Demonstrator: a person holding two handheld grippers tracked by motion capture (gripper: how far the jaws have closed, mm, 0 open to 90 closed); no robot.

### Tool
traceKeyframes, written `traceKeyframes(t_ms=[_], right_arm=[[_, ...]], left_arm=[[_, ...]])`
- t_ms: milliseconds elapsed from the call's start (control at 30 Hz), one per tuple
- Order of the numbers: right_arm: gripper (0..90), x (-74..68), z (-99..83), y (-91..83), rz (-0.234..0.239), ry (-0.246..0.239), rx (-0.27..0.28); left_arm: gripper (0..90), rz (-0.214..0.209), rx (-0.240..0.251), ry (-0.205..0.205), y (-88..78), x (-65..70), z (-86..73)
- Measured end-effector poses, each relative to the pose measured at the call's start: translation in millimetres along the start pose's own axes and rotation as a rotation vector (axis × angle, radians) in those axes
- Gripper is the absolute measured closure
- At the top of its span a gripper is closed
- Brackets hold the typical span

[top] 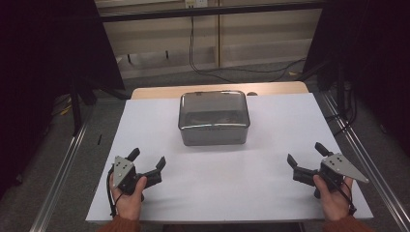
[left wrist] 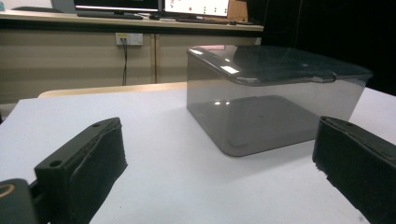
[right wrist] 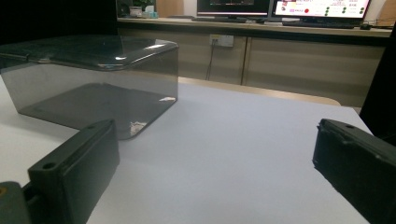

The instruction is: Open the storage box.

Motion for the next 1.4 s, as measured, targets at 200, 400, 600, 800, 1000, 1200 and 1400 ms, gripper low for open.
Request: traceKeyframes(t_ms=[200,400,600,800,1000,1200,1400], right_arm=[[0.0,-2.8,-1.9,2.2,0.033,0.034,-0.006],[0.1,-9.1,-0.8,5.3,0.064,0.029,0.006],[0.4,-19.0,3.1,9.9,0.093,0.014,0.016],[0.0,-29.4,8.8,15.5,0.133,0.032,0.029],[0.0,-43.1,10.3,25.9,0.174,0.042,0.017],[0.0,-61.3,15.4,34.6,0.226,0.015,0.020],[0.0,-81.9,24.6,46.2,0.266,-0.025,0.007]], left_arm=[[2.5,0.008,0.002,-0.006,1.3,1.0,0.8],[3.9,0.008,-0.020,-0.008,3.3,2.9,-2.3],[4.0,-0.014,-0.021,-0.003,1.6,6.3,-3.2],[3.7,-0.014,-0.027,-0.016,1.7,5.7,-5.4],[3.7,-0.023,-0.019,-0.007,1.6,7.3,-3.1],[3.7,-0.031,-0.022,-0.018,1.9,8.7,-3.5],[3.7,-0.030,-0.019,-0.014,1.3,8.8,-3.5]])
Point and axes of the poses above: each handheld gripper's, and its own axes: y roughly forward along the jaws, z roughly out of its top, x roughly to its right, the point moved 7 cm from there along y, roughly forward along the jaws, and after that the axes turned 6 degrees about -y, right-handed, at the moved point
